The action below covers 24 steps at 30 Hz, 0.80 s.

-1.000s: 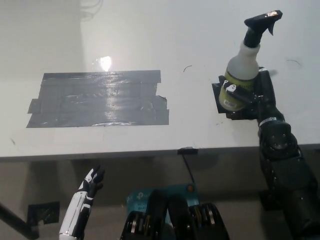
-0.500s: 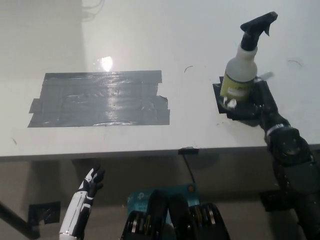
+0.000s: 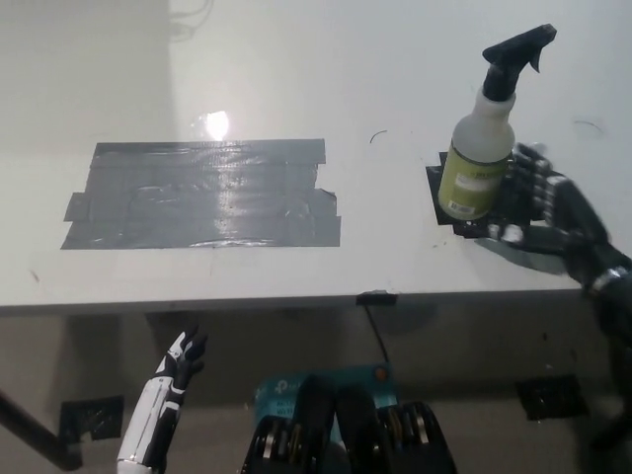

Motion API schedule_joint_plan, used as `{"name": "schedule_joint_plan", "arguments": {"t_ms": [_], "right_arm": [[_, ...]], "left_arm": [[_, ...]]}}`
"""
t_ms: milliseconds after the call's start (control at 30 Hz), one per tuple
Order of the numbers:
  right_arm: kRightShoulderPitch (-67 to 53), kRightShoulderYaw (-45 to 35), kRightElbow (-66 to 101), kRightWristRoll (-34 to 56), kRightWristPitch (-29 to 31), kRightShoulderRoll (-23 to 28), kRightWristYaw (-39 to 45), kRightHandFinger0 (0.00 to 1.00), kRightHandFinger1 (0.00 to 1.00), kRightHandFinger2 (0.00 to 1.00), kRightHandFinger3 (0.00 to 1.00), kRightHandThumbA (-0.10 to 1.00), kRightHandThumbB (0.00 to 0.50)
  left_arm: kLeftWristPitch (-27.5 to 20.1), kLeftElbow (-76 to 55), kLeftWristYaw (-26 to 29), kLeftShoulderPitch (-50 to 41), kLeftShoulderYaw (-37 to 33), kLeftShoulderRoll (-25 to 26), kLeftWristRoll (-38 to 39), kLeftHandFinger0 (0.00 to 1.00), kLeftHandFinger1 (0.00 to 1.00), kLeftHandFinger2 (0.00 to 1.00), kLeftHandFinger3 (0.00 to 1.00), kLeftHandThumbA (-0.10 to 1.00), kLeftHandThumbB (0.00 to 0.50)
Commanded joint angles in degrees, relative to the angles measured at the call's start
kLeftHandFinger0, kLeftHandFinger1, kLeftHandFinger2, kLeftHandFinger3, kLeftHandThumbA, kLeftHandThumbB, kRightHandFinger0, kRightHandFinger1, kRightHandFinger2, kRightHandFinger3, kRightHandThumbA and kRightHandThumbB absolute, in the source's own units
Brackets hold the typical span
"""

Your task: A person hands a spray bottle to the robot which it grabs with its right hand and places on the black spot infront of it on the table

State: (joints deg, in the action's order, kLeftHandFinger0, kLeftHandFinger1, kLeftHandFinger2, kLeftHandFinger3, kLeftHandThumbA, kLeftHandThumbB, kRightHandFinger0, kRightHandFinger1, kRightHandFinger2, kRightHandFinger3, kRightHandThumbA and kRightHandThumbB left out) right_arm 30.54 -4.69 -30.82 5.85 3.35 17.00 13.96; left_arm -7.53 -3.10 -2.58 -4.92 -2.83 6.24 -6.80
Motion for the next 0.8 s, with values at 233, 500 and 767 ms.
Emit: {"name": "schedule_joint_plan", "arguments": {"t_ms": [233, 500, 767], "right_arm": [[-14.96, -8.23, 36.82, 16.35, -8.6, 2.92, 3.62, 1.0, 1.0, 1.0, 1.0, 1.0, 0.41], [-32.57, 0.05, 58.71, 14.93, -5.27, -2.11, 4.17, 1.0, 1.0, 1.0, 1.0, 1.0, 0.497], [-39.18, 7.0, 52.21, 4.57, -1.08, -6.89, 3.37, 1.0, 1.0, 1.0, 1.0, 1.0, 0.429]], "left_arm": [[-2.29, -0.18, -0.16, 1.36, -0.01, 1.34, -0.95, 1.0, 1.0, 1.0, 1.0, 1.0, 0.005], [-2.36, 0.24, -0.17, 0.72, -0.23, 0.92, -0.71, 1.0, 1.0, 1.0, 1.0, 1.0, 0.031], [-2.09, -0.53, -0.27, -1.86, -0.36, 0.82, -0.56, 1.0, 1.0, 1.0, 1.0, 1.0, 0.04]]}}
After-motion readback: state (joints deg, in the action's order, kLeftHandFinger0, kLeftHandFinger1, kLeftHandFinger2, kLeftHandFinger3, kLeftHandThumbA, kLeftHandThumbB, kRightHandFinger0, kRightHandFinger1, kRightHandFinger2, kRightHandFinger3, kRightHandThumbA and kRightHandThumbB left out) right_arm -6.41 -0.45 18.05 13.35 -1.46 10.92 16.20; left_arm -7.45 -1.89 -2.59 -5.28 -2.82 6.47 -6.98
